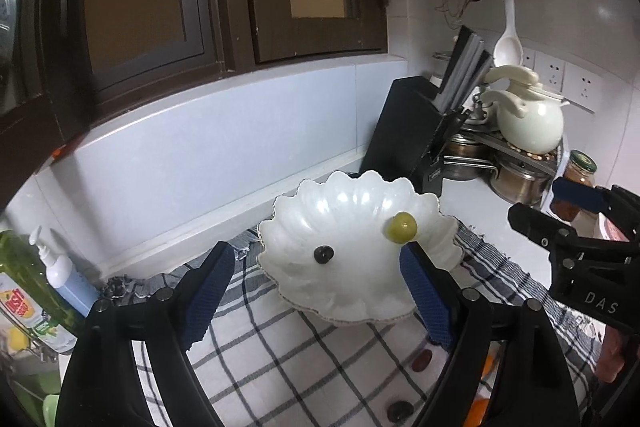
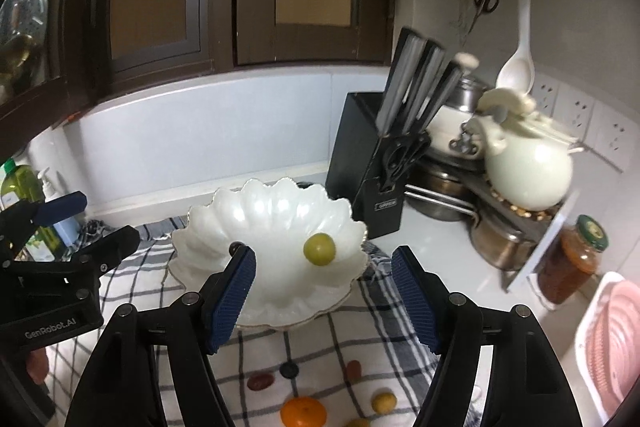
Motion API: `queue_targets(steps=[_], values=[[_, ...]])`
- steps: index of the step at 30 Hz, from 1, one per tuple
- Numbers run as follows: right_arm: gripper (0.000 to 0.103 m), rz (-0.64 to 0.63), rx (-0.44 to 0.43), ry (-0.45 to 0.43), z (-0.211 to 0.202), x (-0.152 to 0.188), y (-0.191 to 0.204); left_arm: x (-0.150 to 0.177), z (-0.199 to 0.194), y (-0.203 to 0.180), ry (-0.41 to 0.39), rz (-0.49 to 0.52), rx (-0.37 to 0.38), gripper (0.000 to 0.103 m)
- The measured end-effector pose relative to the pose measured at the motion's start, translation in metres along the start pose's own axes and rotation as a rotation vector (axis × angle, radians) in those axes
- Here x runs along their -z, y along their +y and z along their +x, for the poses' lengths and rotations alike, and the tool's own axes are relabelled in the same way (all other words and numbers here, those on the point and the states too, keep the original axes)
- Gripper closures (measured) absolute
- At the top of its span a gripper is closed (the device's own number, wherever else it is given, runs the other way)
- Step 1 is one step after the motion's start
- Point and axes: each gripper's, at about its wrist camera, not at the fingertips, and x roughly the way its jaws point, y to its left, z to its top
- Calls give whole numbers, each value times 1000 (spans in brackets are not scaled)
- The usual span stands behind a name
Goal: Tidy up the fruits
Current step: 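Withdraw both open grippers from the bowl back toward the remaining fruits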
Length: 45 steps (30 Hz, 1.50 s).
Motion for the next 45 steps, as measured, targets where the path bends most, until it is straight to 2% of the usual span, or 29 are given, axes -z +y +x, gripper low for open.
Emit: queue_targets(steps=[12,26,32,45], values=[[32,26,-7,-17,-43,30,4,28,-35,-7,4,18,39,16],[32,23,3,1,-63,65,9,69,-56,-12,41,50,45,16],[32,10,19,23,-64,81,10,85,-54,-16,72,67,69,16],[32,8,-34,120,-53,117,16,111,-40,-25,136,113,105,16]])
